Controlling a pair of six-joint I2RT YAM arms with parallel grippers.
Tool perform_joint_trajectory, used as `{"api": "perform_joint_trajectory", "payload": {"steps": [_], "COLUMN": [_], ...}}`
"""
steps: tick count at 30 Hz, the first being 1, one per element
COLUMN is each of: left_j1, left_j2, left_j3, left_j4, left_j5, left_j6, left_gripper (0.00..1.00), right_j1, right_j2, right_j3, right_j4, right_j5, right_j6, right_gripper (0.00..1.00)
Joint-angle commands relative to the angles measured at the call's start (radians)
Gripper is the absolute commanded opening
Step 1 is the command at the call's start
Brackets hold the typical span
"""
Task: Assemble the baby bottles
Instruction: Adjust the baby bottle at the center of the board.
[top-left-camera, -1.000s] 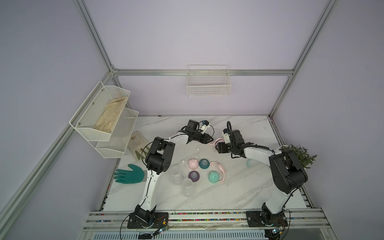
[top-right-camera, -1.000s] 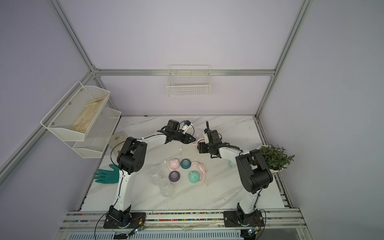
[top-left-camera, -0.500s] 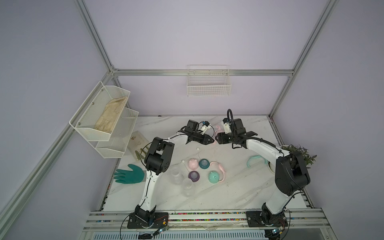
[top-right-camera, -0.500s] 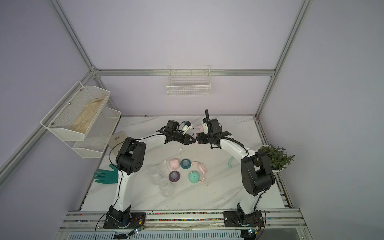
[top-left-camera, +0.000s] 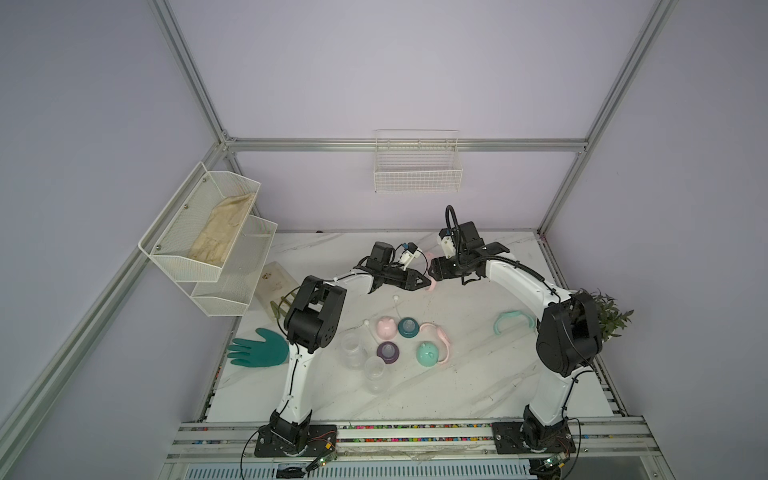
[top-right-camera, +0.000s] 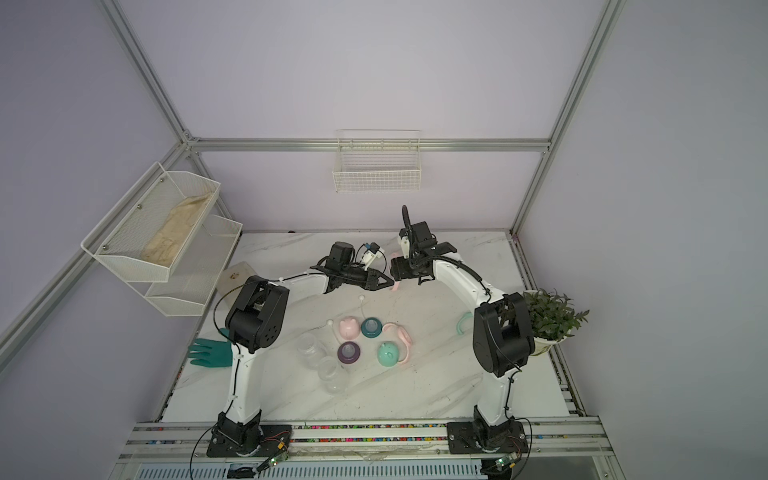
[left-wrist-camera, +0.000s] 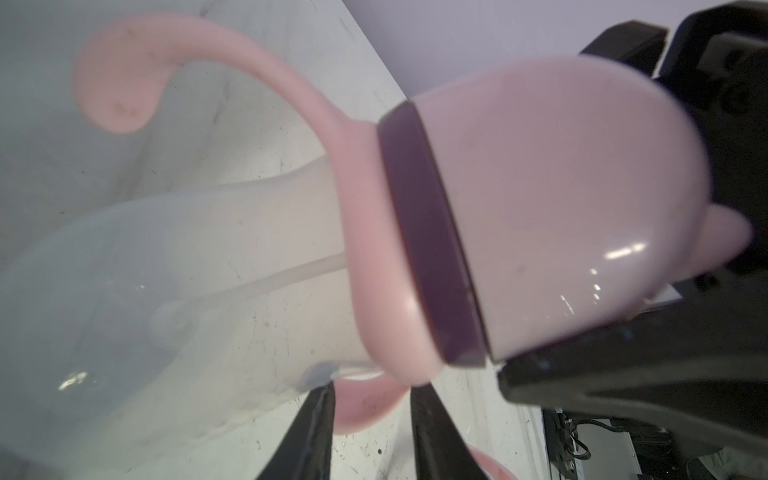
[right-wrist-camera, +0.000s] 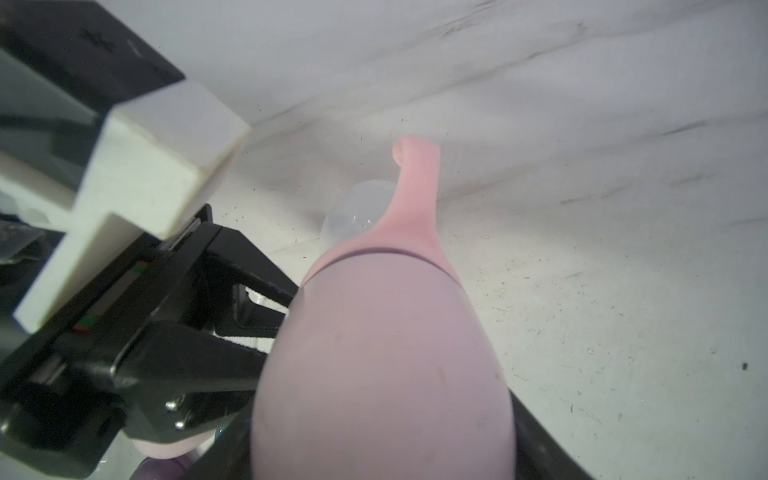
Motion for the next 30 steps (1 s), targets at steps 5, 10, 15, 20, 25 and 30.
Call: {"api": "perform_joint_trajectory", "payload": {"steps": [5,10,15,20,25,30], "left_j1": [0.003,0.018,0.036,0.053,0.077,0.099], "left_j2": [-0.053,-0.058,-0.063,-0.073,-0.101,-0.176], "left_j3": [-0.065,-0.090,-0.116,-0.154,-0.215,-0.266], "left_j4": [0.159,0.227,0.326,0.440,0.533,0.450], "left_j5": [0.054,0.073,0.107,0.122,0.107,0.041], "left_j6": [-0.087,-0.135,-0.206,-0.285,-0.335,-0.241], "left_gripper": [0.32,0.31,0.30,0.30,0.37,0.56], "right_j1": [0.025,0.040,0.049,0.057,0.059,0.059], "right_j2": [0.077,0.121,0.160,0.202,0.238,0.278], "right_j3": [0.151,0.253,0.371,0.481,0.557,0.611], "right_j4": [-0.145,-0.218,-0.308,-0.416,-0.490,-0.556], "right_j5": [0.039,0.070,0.101,0.129,0.146,0.144], "right_j6": [-0.024,-0.030,-0.024,-0.032,-0.044,-0.063], "right_gripper": [0.57,0.57,0.57,0.56,0.57,0.57]}}
